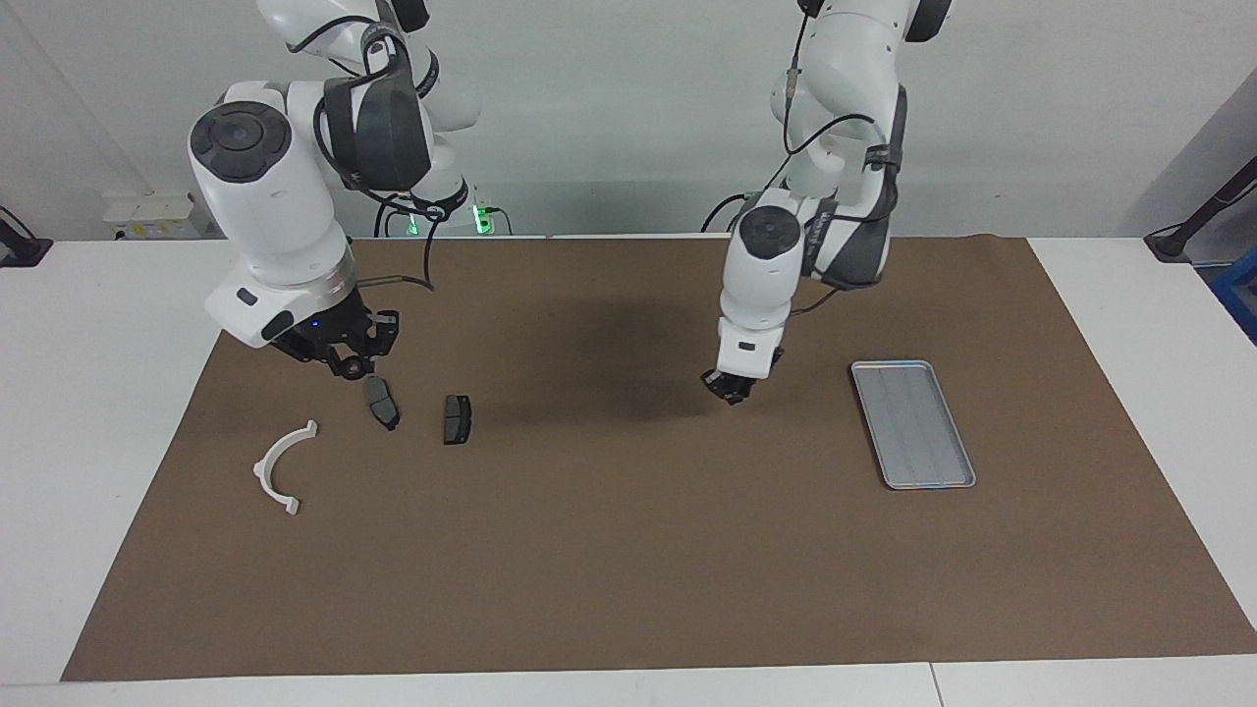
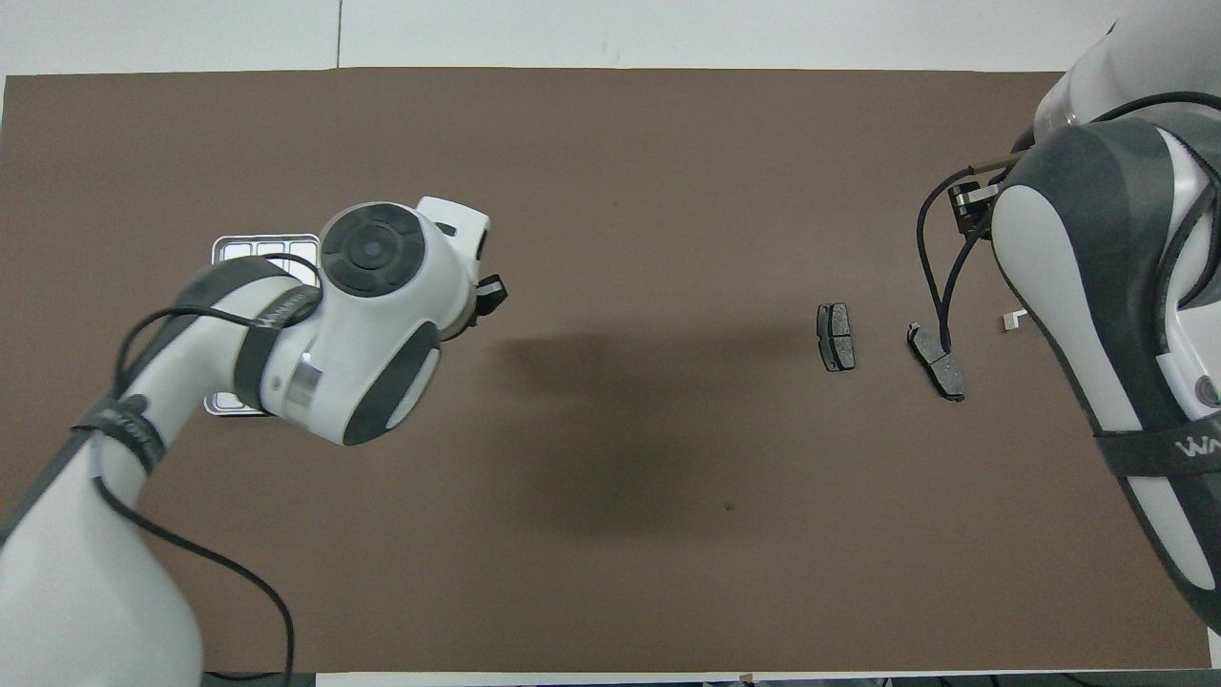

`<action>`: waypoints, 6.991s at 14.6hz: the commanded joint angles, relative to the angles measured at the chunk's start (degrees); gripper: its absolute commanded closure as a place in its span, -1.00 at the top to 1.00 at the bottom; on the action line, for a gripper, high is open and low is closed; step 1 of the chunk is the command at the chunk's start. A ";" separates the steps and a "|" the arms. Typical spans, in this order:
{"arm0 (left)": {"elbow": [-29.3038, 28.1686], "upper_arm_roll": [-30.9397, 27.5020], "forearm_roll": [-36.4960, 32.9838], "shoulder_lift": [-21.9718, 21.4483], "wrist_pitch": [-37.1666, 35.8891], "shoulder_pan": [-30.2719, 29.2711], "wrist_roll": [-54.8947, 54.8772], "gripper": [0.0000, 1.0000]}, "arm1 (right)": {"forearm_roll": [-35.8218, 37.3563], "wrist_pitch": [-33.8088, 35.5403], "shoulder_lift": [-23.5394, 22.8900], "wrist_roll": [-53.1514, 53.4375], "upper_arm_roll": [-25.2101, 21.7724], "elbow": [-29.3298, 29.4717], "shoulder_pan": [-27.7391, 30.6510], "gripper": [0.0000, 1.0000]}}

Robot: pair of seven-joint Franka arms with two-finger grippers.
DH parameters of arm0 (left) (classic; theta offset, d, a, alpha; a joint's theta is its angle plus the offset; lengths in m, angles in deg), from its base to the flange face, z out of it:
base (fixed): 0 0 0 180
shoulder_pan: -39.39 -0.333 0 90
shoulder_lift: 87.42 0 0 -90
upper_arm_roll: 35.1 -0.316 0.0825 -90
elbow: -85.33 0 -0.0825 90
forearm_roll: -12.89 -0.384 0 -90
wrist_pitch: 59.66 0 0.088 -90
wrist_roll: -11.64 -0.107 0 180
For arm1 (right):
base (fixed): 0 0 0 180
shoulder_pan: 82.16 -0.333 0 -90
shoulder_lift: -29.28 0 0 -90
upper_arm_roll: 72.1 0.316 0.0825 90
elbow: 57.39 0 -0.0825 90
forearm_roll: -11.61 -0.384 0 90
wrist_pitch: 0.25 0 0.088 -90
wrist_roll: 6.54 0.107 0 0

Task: Pick bearing gear from pile to tray

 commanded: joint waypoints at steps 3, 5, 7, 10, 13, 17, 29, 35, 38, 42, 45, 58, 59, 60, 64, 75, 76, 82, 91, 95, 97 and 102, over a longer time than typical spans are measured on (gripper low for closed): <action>-5.11 0.57 1.18 -5.93 -2.65 -15.42 -27.76 -1.00 | -0.81 0.66 0.55 9.30 4.81 -0.66 0.44 -1.00; -6.95 0.48 2.92 -6.11 0.85 -20.26 -38.22 -1.00 | -1.69 0.14 0.46 20.01 9.47 -0.93 0.35 -1.00; -9.76 0.48 4.60 -6.90 5.51 -23.17 -44.57 -1.00 | -2.22 -1.00 -0.33 29.86 12.82 -0.84 -1.57 -1.00; -13.89 0.48 4.87 -6.82 10.43 -25.20 -47.67 -1.00 | -2.39 -5.21 -2.08 47.33 12.83 -0.84 -10.61 -1.00; -18.64 0.48 4.87 -6.47 15.72 -25.20 -47.94 -1.00 | -2.31 -11.36 -5.77 61.33 12.83 -1.28 -17.12 -1.00; -20.59 0.39 4.87 -5.94 17.92 -25.29 -48.02 -1.00 | -0.91 -20.42 -11.04 68.30 12.66 -4.35 -21.78 -1.00; -23.49 0.39 4.87 -4.88 22.06 -25.29 -47.94 1.00 | 9.21 -36.08 -23.18 75.61 12.48 -6.11 -24.08 -1.00; -14.80 0.66 4.96 -3.74 15.49 -22.92 -47.15 1.00 | 9.21 -34.67 -23.10 75.52 12.39 -5.76 -23.73 0.71; -10.05 0.66 7.24 -3.65 8.88 -19.59 -40.59 1.00 | 9.03 -33.88 -22.75 75.17 12.22 -4.54 -22.16 1.00; -9.86 0.57 7.24 -3.74 8.17 -14.84 -29.07 1.00 | 8.16 -30.81 -21.17 70.71 12.74 -2.51 -18.03 1.00; -9.95 0.48 7.24 -3.65 9.04 -9.84 -20.20 1.00 | 7.46 -26.77 -18.97 65.79 12.83 -2.86 -15.74 1.00; 6.13 0.39 -1.11 13.83 12.38 8.90 10.86 1.00 | 0.18 -23.51 -8.00 21.43 9.86 -10.67 -2.02 1.00; 5.96 0.39 -1.37 13.75 12.47 8.99 11.56 1.00 | -2.72 -23.33 -5.80 16.51 6.80 -11.73 -2.11 1.00; 5.52 0.39 -1.63 13.84 12.73 9.07 12.78 1.00 | -5.01 -22.90 -3.78 12.28 4.59 -12.96 -2.02 1.00; 3.32 0.31 -1.72 13.49 13.44 11.18 15.34 0.98 | -6.08 -22.19 6.32 5.66 0.79 -20.42 0.43 1.00; 3.85 0.13 -1.63 13.92 10.90 11.36 17.63 -1.00 | -7.58 -2.60 23.04 0.11 -5.63 -21.59 0.35 1.00; 4.72 -0.04 -1.55 13.93 9.67 11.36 17.72 -1.00 | -7.67 -2.24 23.31 0.11 -5.63 -20.97 0.35 1.00; 2.37 -0.22 -1.99 5.95 1.23 4.88 7.92 -1.00 | -7.75 1.45 23.31 0.29 -5.63 -19.03 0.97 1.00; -0.11 -0.05 0.83 4.50 8.68 -20.71 -37.29 -1.00 | -9.50 3.12 22.96 0.29 -5.45 -18.95 0.88 1.00; 0.68 -0.13 0.74 9.09 15.11 -22.30 -39.06 -1.00 | -10.39 3.03 22.96 0.46 -5.54 -18.95 0.88 1.00; 0.16 -0.13 0.74 9.62 16.07 -22.48 -40.02 -1.00 | -10.22 2.68 22.87 0.64 -5.54 -18.95 0.79 1.00; -0.90 -0.13 0.74 10.15 16.08 -23.88 -41.52 -1.00 | -9.42 0.84 22.61 0.73 -5.54 -18.86 0.79 1.00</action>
